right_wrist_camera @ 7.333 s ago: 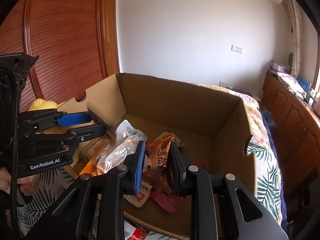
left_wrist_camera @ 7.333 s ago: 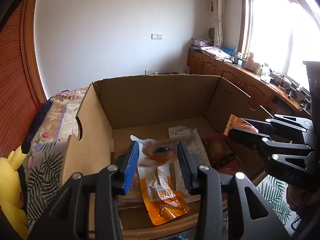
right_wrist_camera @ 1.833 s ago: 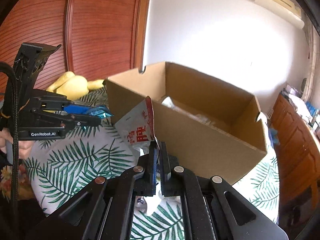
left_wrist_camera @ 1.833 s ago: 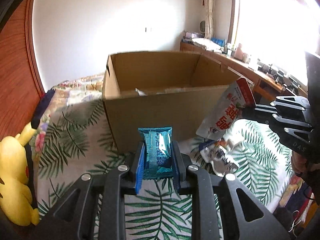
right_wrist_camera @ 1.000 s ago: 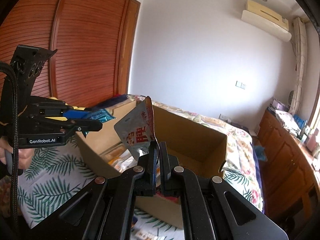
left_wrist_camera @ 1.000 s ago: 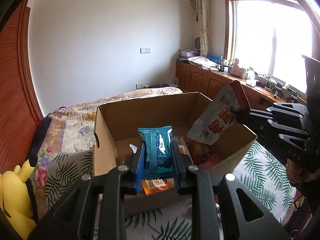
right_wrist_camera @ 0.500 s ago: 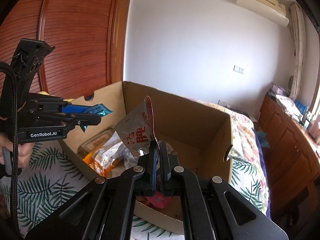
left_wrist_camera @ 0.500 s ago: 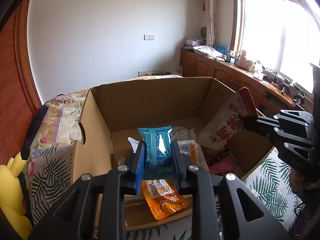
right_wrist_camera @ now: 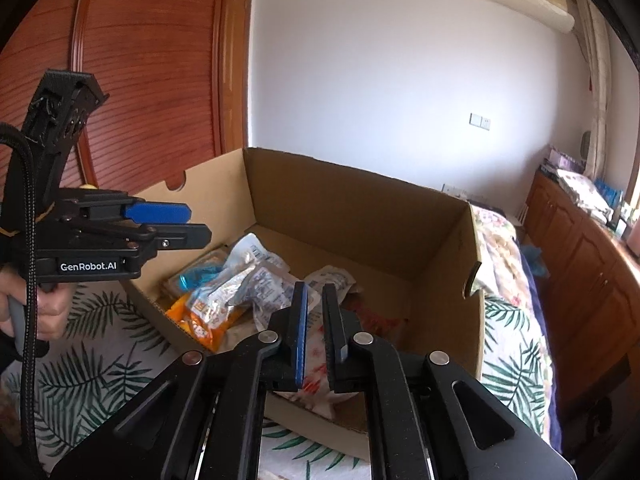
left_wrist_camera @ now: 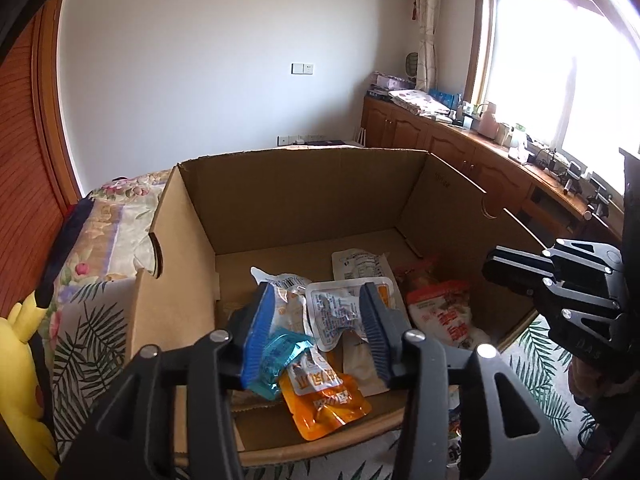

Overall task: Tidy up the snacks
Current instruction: 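Open both tools to drop the packets into the box, then move both tools back down over the last packets on the bed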

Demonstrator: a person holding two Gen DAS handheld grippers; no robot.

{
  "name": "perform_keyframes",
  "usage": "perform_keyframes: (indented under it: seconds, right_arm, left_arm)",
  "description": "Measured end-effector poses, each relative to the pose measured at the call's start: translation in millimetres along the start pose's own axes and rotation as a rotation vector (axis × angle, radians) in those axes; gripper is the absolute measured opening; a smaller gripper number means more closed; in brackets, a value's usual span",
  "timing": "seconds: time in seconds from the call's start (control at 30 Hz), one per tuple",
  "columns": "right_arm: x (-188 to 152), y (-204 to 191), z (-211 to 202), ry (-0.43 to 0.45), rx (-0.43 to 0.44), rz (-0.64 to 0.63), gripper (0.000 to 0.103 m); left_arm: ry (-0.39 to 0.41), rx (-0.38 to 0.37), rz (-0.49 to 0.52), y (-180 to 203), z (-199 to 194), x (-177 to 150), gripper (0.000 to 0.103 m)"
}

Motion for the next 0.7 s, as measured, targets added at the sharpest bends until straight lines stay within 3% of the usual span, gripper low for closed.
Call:
perform_keyframes:
  seconds: [0.47,0.7]
  right_arm:
    - [-2.5,-8.6,-35.7,0.017,-0.007,0.017,0.018]
    - [-19.5,-4.5,-60.9,0.007,-0.022,0.056,0.022]
  left_arm:
    - [0.024,-0.008,0.016,18.5,-32.4,-6.4,0.052]
    - [0.057,-0.025,0.022,27.4,-52.3,-14.0,0.069]
Point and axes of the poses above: each gripper's, at about its wrist camera, not at the fingertips, and z roughly the way its jaws point, y to its right, x to its top, the point moved 9 cm from there along z, roughly the way its jaws point, and after that the axes turned 6 degrees about z, right-handed, at the moved point
